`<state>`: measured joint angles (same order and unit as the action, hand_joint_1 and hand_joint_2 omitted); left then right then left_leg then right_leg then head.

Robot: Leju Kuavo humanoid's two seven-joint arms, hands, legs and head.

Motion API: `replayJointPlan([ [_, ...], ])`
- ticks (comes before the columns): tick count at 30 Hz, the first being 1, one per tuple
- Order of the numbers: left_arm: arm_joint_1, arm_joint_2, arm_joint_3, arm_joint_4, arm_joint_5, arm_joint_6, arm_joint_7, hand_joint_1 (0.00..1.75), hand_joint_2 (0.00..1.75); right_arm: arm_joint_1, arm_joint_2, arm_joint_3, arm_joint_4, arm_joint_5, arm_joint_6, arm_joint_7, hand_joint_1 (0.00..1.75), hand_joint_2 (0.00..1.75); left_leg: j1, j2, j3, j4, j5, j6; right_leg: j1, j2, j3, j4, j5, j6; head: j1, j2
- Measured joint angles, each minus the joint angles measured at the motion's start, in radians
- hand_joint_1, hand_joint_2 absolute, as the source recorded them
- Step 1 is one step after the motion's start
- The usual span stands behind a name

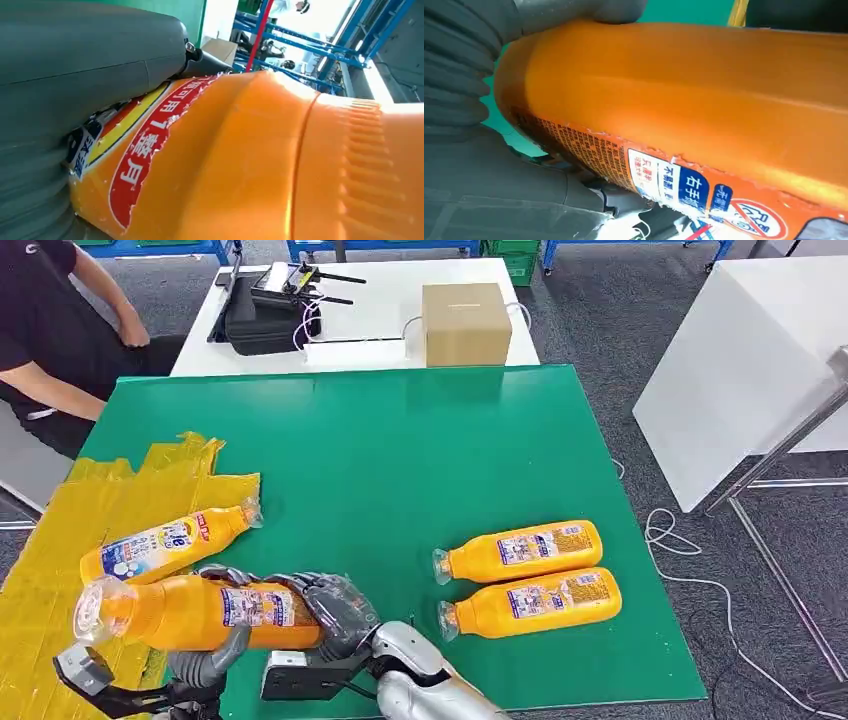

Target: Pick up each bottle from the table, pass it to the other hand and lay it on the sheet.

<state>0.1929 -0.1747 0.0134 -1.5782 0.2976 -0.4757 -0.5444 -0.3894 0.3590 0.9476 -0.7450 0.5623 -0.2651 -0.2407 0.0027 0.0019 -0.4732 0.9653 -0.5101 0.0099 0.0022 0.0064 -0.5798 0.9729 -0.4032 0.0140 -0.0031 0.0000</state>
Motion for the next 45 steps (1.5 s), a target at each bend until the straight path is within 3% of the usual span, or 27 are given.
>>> replayJointPlan([
  [1, 0.000, 0.000, 0.000, 0.000, -0.002, 0.002, -0.001, 1.75, 1.75, 0.000, 0.000, -0.002, 0.000, 0.003, -0.003, 0.000, 0.00, 1.75, 0.000, 0.000, 0.000, 0.000, 0.000, 0.000, 0.000, 0.000, 0.000, 0.000, 0.000, 0.000, 0.000, 0.000],
  [2, -0.001, 0.000, 0.000, 0.000, -0.023, 0.019, -0.007, 1.75, 1.75, 0.001, 0.000, -0.003, 0.000, 0.011, -0.016, 0.000, 0.00, 0.00, 0.000, 0.000, 0.000, 0.000, 0.000, 0.000, 0.000, 0.000, 0.000, 0.000, 0.000, 0.000, 0.000, 0.000],
  [4, -0.004, 0.000, -0.001, -0.013, -0.155, 0.130, -0.026, 1.75, 1.75, 0.005, -0.001, -0.019, -0.005, 0.045, -0.043, 0.002, 0.00, 0.00, 0.000, 0.000, 0.000, 0.000, 0.000, 0.000, 0.000, 0.000, 0.000, 0.000, 0.000, 0.000, 0.000, 0.000],
  [10, -0.012, -0.006, 0.032, -0.114, -0.931, 0.831, 0.053, 1.75, 1.75, 0.087, -0.034, -0.160, -0.181, 0.108, -0.029, 0.056, 0.00, 0.00, 0.000, 0.000, 0.000, 0.000, 0.000, 0.000, 0.000, 0.000, 0.000, 0.000, 0.000, 0.000, 0.000, 0.000],
  [13, -0.012, 0.002, 0.063, -0.136, -1.111, 0.979, 0.125, 1.75, 1.75, 0.133, -0.053, -0.217, -0.288, 0.128, -0.011, 0.073, 0.00, 0.00, 0.000, 0.000, -0.001, 0.000, 0.000, 0.000, 0.000, 0.000, 0.000, 0.000, 0.000, 0.000, 0.000, 0.000],
  [20, 0.011, 0.046, 0.144, -0.130, -1.372, 1.064, 0.208, 1.75, 1.75, 0.210, -0.113, -0.309, -0.472, 0.119, -0.002, 0.072, 0.00, 0.00, 0.000, 0.000, -0.002, 0.000, 0.000, 0.000, 0.000, 0.000, 0.000, 0.000, 0.000, 0.000, 0.000, 0.000],
  [26, 0.017, 0.064, 0.152, -0.114, -1.416, 1.063, 0.232, 1.75, 1.75, 0.232, -0.134, -0.326, -0.525, 0.120, 0.000, 0.072, 0.00, 0.00, 0.000, 0.000, -0.001, 0.000, 0.000, 0.000, 0.000, 0.000, 0.000, 0.000, 0.000, 0.000, 0.000, 0.000],
  [34, 0.008, 0.122, 0.128, -0.044, -1.466, 0.929, 0.291, 1.75, 1.75, 0.232, -0.169, -0.328, -0.532, 0.201, 0.025, 0.128, 0.00, 0.00, 0.000, 0.000, 0.000, 0.000, 0.000, 0.000, 0.000, 0.000, 0.000, 0.000, 0.000, 0.000, 0.000, 0.000],
  [35, 0.005, 0.131, 0.126, -0.028, -1.463, 0.919, 0.290, 0.38, 1.75, 0.232, -0.179, -0.328, -0.532, 0.214, 0.034, 0.135, 0.00, 0.00, 0.000, 0.000, 0.000, 0.000, 0.000, 0.000, 0.000, 0.000, 0.000, 0.000, 0.000, 0.000, 0.000, 0.000],
  [36, 0.002, 0.140, 0.126, -0.014, -1.455, 0.909, 0.286, 0.00, 1.75, 0.232, -0.191, -0.328, -0.532, 0.226, 0.040, 0.138, 0.00, 0.00, 0.000, 0.000, 0.000, 0.000, 0.000, 0.000, 0.000, 0.000, 0.000, 0.000, 0.000, 0.000, 0.000, 0.000],
  [43, -0.019, 0.196, 0.130, 0.105, -1.454, 0.831, 0.290, 0.00, 1.75, 0.274, -0.291, -0.328, -0.572, 0.273, 0.058, 0.141, 0.00, 0.00, 0.000, 0.000, -0.001, 0.000, 0.000, 0.000, -0.001, 0.000, 0.000, 0.000, 0.000, 0.000, 0.000, 0.000],
  [44, -0.021, 0.203, 0.131, 0.119, -1.454, 0.829, 0.290, 0.00, 0.00, 0.279, -0.301, -0.328, -0.577, 0.275, 0.059, 0.141, 0.00, 0.00, 0.000, 0.000, -0.001, 0.000, 0.000, 0.000, -0.001, 0.000, 0.000, 0.000, 0.000, 0.000, 0.000, 0.000],
  [45, -0.025, 0.206, 0.131, 0.129, -1.454, 0.828, 0.290, 0.00, 0.00, 0.283, -0.309, -0.328, -0.582, 0.275, 0.060, 0.141, 0.00, 0.00, 0.000, 0.000, -0.001, 0.000, 0.000, 0.000, -0.001, 0.000, 0.000, 0.000, 0.000, 0.000, 0.000, 0.000],
])
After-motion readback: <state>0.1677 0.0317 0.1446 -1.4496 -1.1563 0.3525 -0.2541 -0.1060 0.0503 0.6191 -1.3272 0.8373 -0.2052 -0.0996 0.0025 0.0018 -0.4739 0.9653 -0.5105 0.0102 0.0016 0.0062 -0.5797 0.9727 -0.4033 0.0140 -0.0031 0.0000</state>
